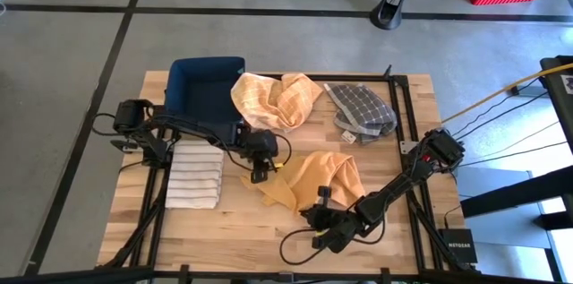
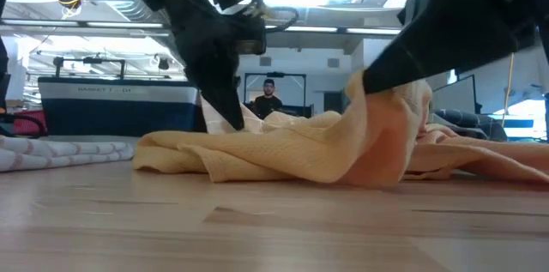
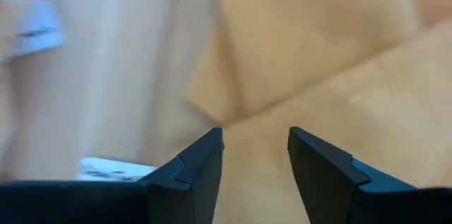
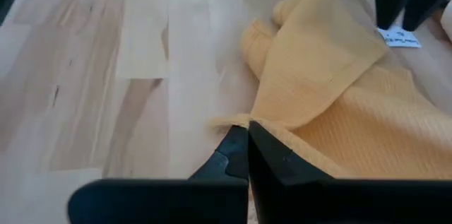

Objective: Fold towel
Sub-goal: Fold the orange towel

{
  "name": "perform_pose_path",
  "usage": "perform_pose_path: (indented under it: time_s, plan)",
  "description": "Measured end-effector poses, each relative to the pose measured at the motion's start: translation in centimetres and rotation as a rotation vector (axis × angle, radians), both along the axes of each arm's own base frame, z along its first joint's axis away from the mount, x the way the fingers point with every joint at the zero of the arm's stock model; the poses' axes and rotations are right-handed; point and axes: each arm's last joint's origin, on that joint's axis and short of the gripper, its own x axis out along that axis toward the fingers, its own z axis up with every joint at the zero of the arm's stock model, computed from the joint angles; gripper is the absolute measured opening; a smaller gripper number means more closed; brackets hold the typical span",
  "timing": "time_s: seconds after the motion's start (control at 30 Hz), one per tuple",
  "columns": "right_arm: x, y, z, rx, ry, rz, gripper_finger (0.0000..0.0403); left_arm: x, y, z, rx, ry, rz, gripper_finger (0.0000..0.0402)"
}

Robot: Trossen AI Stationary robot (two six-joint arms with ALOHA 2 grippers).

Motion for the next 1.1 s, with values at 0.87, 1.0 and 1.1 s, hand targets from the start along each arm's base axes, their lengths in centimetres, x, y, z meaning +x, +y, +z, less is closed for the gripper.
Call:
perform_pose_path:
  time_s: [0.87, 1.0, 1.1]
  plan:
    - [0.0, 0.0, -0.1, 0.001, 0.004, -0.003, 0.0001, 0.3, 0.9, -5.4, 0.088, 0.04, -0.063, 0.013]
    - [0.0, 0.0, -0.1, 0.001, 0.004, -0.003, 0.0001, 0.2, 0.8, -5.4, 0.072, 0.041, -0.091, 0.0058]
    - [0.0, 0.0, -0.1, -0.002, 0.005, 0.0, 0.0001, 0.5, 0.8, -5.3, 0.057, 0.008, -0.11, 0.0011]
